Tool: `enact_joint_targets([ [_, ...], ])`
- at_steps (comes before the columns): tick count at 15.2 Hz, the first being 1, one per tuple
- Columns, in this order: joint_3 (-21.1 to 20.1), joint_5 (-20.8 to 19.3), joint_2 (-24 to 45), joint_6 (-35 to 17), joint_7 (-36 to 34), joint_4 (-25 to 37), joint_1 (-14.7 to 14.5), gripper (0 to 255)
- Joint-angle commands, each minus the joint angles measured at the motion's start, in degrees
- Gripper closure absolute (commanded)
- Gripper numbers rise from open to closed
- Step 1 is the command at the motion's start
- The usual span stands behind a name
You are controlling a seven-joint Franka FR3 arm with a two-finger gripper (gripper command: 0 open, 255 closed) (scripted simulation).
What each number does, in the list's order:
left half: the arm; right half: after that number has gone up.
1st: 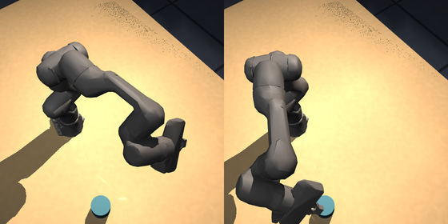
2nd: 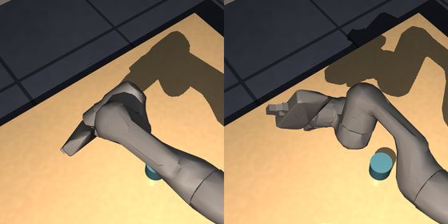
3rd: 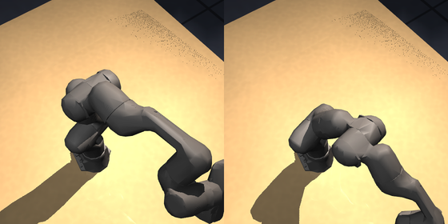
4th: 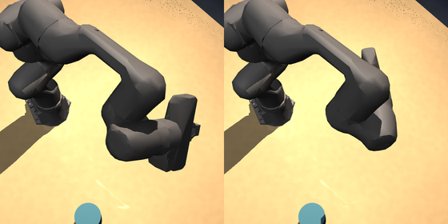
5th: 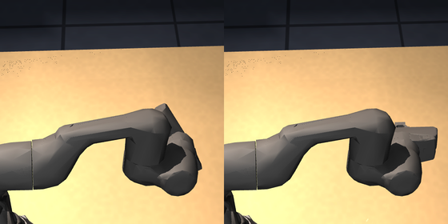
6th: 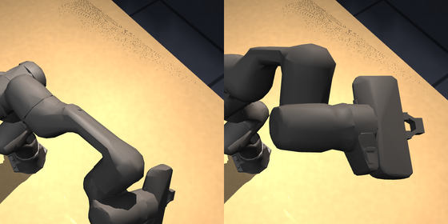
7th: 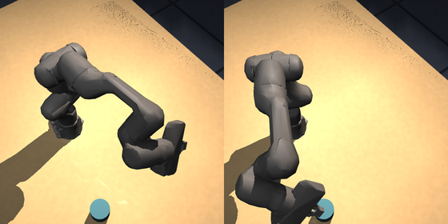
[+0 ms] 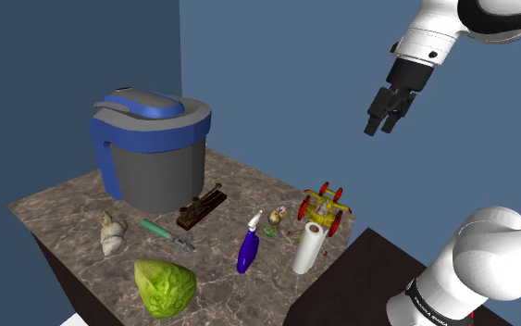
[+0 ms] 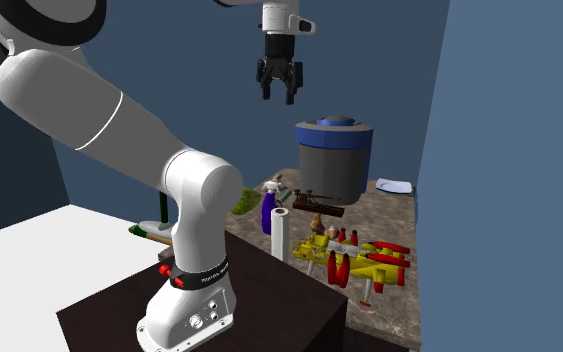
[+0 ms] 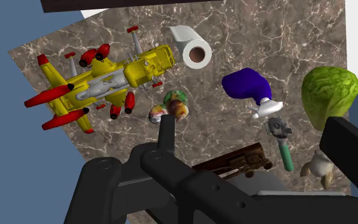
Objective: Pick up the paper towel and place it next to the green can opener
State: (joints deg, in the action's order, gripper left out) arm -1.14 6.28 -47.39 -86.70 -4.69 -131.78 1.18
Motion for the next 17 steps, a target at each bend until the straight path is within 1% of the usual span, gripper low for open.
enact_joint_targets([
  [1, 0.0, 0.0, 0.0, 0.0, 0.0, 0.0, 0.0, 0],
  [6, -2.5, 0.2, -0.9, -9.4, -1.0, -10.0, -0.1, 0],
  [10, -4.6, 0.4, 0.1, -17.4, -2.0, -16.9, -0.4, 0],
  [14, -6.8, 0.7, 2.7, -26.1, -3.1, -22.9, -0.6, 0],
  [17, -8.6, 0.9, 6.1, -33.2, -4.1, -26.6, -0.6, 0],
])
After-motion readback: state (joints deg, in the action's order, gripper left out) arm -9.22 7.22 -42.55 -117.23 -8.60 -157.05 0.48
